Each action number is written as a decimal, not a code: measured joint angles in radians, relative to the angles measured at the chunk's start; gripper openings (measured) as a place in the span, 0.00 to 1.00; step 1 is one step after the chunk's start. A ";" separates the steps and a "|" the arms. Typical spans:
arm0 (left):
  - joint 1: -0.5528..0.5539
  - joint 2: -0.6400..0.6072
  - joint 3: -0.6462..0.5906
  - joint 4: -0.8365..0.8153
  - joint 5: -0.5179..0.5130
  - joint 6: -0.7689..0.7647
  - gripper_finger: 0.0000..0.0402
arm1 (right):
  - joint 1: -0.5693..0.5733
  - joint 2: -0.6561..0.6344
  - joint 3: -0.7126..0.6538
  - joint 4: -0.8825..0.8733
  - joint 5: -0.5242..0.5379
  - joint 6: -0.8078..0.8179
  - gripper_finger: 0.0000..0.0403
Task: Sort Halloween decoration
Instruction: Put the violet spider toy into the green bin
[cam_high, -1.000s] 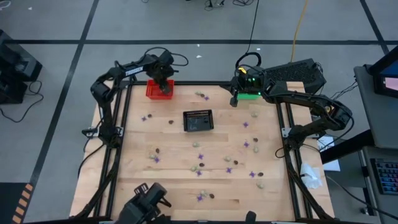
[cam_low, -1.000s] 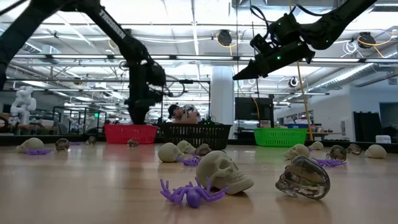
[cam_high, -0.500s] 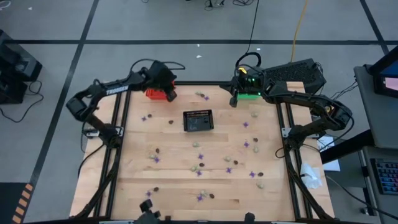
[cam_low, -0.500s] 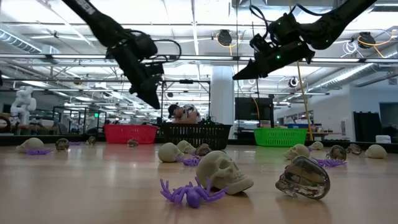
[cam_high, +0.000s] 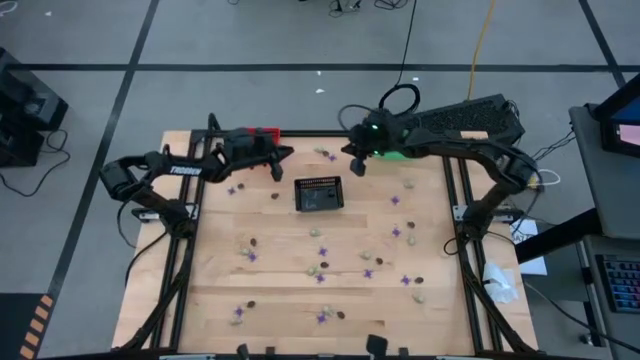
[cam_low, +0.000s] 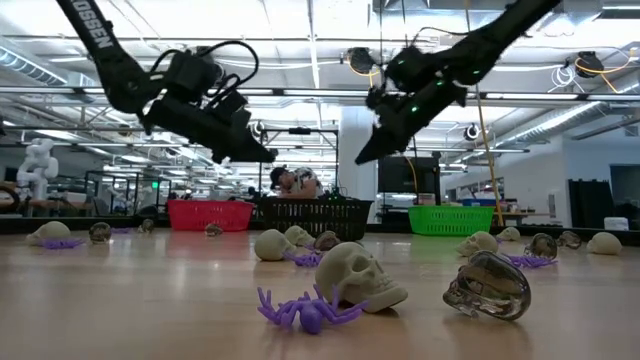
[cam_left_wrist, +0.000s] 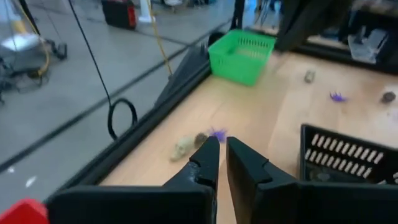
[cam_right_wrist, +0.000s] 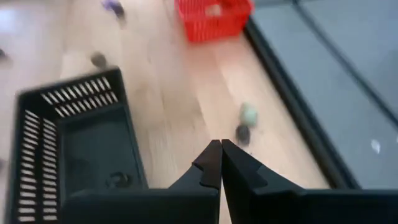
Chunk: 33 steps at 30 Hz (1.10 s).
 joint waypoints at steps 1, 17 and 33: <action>0.002 0.000 -0.011 0.024 0.000 0.000 0.06 | 0.000 0.027 0.035 -0.048 0.001 -0.007 0.01; 0.000 0.000 -0.040 0.025 0.017 0.031 0.06 | -0.029 0.372 0.361 -0.313 0.025 0.021 0.37; -0.001 0.000 -0.040 0.012 0.010 0.055 0.06 | -0.047 0.520 0.455 -0.328 0.055 0.172 0.38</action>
